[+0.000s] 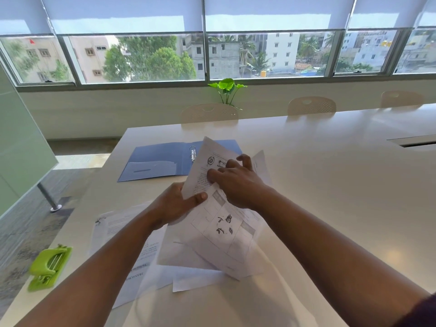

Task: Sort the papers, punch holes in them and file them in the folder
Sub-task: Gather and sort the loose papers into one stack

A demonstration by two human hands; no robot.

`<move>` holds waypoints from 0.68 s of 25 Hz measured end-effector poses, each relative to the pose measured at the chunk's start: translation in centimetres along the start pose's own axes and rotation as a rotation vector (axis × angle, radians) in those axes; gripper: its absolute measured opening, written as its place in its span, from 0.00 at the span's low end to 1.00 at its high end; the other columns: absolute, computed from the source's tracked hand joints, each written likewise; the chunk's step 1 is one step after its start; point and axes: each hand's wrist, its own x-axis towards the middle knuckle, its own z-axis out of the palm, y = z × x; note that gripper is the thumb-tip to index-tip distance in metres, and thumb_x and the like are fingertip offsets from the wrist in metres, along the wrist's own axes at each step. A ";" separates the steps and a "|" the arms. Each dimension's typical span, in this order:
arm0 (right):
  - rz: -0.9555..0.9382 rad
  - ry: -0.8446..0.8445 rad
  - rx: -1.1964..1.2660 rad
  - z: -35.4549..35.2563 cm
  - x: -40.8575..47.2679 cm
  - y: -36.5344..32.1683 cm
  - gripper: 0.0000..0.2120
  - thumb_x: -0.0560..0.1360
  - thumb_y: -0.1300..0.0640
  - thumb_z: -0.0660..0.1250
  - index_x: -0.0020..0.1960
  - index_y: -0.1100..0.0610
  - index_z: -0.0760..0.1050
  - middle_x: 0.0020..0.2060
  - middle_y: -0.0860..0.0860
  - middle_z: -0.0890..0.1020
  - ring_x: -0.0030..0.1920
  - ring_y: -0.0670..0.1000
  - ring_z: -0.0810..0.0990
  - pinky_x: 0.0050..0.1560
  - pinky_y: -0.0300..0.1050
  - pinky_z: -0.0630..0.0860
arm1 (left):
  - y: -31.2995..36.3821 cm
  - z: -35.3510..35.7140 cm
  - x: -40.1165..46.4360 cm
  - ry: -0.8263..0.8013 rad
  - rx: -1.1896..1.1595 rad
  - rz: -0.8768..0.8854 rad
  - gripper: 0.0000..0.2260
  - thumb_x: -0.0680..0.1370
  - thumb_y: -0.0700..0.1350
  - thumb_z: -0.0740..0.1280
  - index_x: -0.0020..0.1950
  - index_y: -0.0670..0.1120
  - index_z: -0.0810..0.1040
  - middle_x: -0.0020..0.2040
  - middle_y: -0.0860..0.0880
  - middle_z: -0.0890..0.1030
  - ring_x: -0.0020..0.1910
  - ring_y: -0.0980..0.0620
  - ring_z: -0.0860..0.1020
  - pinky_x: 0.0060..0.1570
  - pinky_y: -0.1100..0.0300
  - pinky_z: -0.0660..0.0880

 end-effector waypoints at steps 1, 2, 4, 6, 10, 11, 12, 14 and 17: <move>-0.016 0.018 0.001 0.1 0.1 -0.1 0.10 0.81 0.54 0.63 0.61 0.46 0.70 0.66 0.45 0.80 0.65 0.56 0.73 0.73 0.60 0.47 | 0.0 0.0 0.0 0.006 0.010 0.006 0.10 0.76 0.57 0.72 0.54 0.56 0.81 0.47 0.55 0.87 0.44 0.53 0.85 0.46 0.56 0.84; -0.031 0.040 0.006 0.3 0.2 0.0 0.09 0.81 0.53 0.63 0.60 0.46 0.70 0.66 0.44 0.80 0.65 0.56 0.73 0.73 0.60 0.47 | -0.1 0.1 -0.1 0.014 0.023 0.010 0.10 0.76 0.57 0.73 0.55 0.56 0.81 0.47 0.55 0.86 0.45 0.53 0.85 0.44 0.60 0.83; -0.065 0.108 0.025 0.7 0.4 -0.1 0.08 0.81 0.54 0.64 0.59 0.45 0.71 0.65 0.44 0.81 0.66 0.56 0.74 0.73 0.60 0.46 | -0.1 0.3 -0.1 0.033 0.069 0.015 0.10 0.77 0.53 0.73 0.57 0.54 0.80 0.49 0.56 0.85 0.45 0.52 0.83 0.38 0.68 0.78; -0.111 0.206 0.051 1.1 0.8 -0.2 0.07 0.81 0.54 0.66 0.58 0.45 0.73 0.64 0.43 0.82 0.66 0.56 0.75 0.72 0.60 0.47 | -0.2 0.4 0.0 0.051 0.138 0.026 0.07 0.79 0.49 0.71 0.57 0.52 0.79 0.47 0.55 0.83 0.43 0.51 0.81 0.34 0.69 0.75; -0.009 0.509 0.052 2.4 0.9 0.6 0.27 0.74 0.50 0.74 0.71 0.47 0.71 0.76 0.51 0.70 0.77 0.58 0.63 0.72 0.57 0.52 | -0.9 -0.1 0.3 0.112 0.040 -0.026 0.03 0.81 0.44 0.69 0.53 0.50 0.82 0.47 0.50 0.85 0.46 0.45 0.82 0.44 0.52 0.81; 0.102 0.568 0.082 2.8 0.7 0.9 0.36 0.72 0.46 0.75 0.77 0.47 0.64 0.80 0.53 0.60 0.80 0.57 0.55 0.73 0.55 0.50 | -1.0 -0.4 0.3 0.125 0.012 -0.034 0.04 0.81 0.44 0.68 0.53 0.52 0.82 0.49 0.52 0.85 0.47 0.46 0.83 0.45 0.52 0.82; 0.221 0.602 0.141 3.2 0.5 1.1 0.44 0.71 0.43 0.75 0.80 0.48 0.57 0.82 0.53 0.51 0.81 0.58 0.49 0.75 0.55 0.48 | -1.1 -0.7 0.2 0.133 -0.009 -0.034 0.04 0.82 0.44 0.67 0.53 0.53 0.81 0.50 0.53 0.85 0.48 0.47 0.83 0.44 0.54 0.82; 0.452 0.631 0.324 4.0 -0.2 1.3 0.53 0.69 0.39 0.76 0.83 0.48 0.48 0.82 0.53 0.41 0.82 0.58 0.41 0.76 0.58 0.47 | -1.4 -1.3 0.1 0.161 -0.062 -0.040 0.04 0.83 0.45 0.66 0.54 0.53 0.78 0.51 0.53 0.84 0.49 0.47 0.82 0.41 0.57 0.80; 0.808 0.593 0.731 5.8 -0.8 2.4 0.57 0.68 0.38 0.78 0.83 0.46 0.44 0.82 0.52 0.40 0.82 0.56 0.43 0.76 0.62 0.50 | -1.7 -2.2 0.0 0.221 -0.175 -0.057 0.03 0.83 0.45 0.65 0.55 0.52 0.77 0.52 0.50 0.83 0.50 0.45 0.82 0.42 0.55 0.80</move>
